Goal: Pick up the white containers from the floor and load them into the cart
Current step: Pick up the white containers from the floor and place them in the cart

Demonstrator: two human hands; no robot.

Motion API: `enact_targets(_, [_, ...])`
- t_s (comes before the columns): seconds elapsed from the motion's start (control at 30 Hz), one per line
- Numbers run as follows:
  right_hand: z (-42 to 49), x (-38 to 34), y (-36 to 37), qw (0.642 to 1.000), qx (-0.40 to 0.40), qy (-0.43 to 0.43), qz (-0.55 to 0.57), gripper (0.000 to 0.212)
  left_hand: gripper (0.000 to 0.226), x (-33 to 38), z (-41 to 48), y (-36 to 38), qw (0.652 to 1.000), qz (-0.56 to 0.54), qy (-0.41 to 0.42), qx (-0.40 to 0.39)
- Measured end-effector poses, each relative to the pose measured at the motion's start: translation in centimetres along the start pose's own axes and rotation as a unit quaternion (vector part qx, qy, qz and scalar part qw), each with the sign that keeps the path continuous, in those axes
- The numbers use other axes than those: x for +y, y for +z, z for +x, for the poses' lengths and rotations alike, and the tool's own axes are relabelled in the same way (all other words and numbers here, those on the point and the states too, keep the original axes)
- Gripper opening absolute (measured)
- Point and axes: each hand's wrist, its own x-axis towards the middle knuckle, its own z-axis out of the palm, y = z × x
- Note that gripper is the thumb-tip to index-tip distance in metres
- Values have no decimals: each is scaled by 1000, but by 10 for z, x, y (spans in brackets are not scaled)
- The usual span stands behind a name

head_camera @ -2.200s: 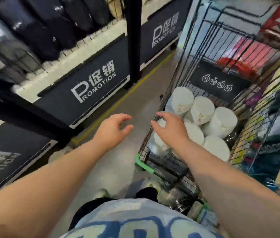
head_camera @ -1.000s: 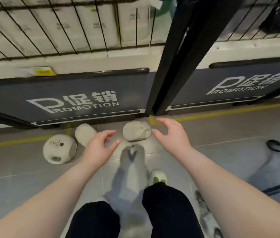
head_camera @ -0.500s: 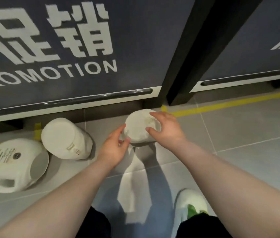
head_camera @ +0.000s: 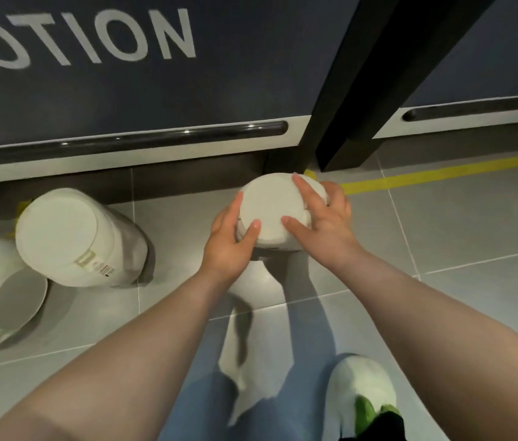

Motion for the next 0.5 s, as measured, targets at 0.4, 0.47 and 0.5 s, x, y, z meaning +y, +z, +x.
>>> enact_targets(0.4, [2, 63, -18, 979, -37, 90, 177, 79, 61, 30, 26, 32, 993, 86, 43, -68])
enact_targets(0.47, [1, 57, -25, 980, -46, 97, 169, 77, 59, 40, 21, 33, 995, 75, 25, -59])
enact_targets(0.5, [-1, 54, -32, 980, -48, 102, 164, 76, 59, 46, 17, 33, 995, 74, 17, -57])
